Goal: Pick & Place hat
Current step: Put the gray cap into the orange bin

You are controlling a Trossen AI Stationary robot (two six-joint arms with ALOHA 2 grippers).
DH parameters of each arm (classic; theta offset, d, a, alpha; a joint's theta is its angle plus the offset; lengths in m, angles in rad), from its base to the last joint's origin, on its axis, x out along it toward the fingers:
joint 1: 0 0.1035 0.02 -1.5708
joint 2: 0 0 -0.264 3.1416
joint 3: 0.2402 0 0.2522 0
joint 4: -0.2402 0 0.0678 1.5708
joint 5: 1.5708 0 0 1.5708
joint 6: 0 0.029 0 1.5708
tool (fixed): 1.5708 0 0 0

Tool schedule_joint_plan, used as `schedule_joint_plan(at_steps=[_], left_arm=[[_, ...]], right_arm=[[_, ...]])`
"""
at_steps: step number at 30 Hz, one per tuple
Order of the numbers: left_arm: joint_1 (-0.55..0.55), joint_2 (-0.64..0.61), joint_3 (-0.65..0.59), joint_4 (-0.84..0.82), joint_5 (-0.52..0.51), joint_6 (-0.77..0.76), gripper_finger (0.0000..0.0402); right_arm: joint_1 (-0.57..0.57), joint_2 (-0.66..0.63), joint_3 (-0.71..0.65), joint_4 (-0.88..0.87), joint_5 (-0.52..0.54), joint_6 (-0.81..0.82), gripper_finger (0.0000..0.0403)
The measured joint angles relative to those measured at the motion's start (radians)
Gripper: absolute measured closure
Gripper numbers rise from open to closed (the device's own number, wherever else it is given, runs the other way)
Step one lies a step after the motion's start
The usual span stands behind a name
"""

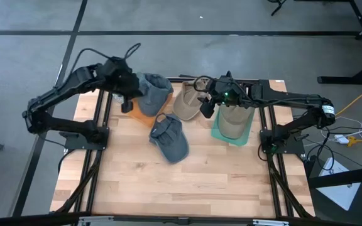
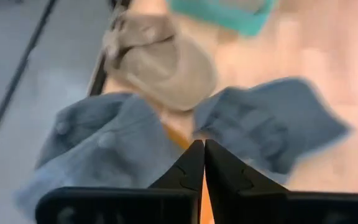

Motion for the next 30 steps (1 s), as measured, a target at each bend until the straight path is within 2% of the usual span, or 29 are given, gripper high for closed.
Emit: schedule_joint_plan(at_steps=[2,9,14,16,24,30], left_arm=[[-0.008,0.03,0.0,0.017,-0.058,0.004,0.0396],[0.018,0.173,-0.001,0.007,-0.122,0.003,0.04],[0.028,0.268,-0.001,0.103,-0.281,0.011,0.0399],[0.049,0.302,-0.001,0.139,-0.314,0.039,0.04],[0.15,0.449,-0.001,0.181,-0.316,0.02,0.04],[0.19,0.477,-0.001,0.255,-0.262,-0.004,0.0399]], right_arm=[[-0.001,0.0,0.0,0.0,0.0,0.001,0.0191],[-0.003,0.0,0.0,0.0,0.0,0.025,0.0191],[-0.003,0.0,0.0,0.0,0.0,0.047,0.0191],[-0.003,0.0,0.0,0.0,0.0,0.052,0.0191],[-0.003,0.0,0.0,0.0,0.0,0.091,0.0191],[-0.002,0.0,0.0,-0.003,0.0,0.095,0.0191]])
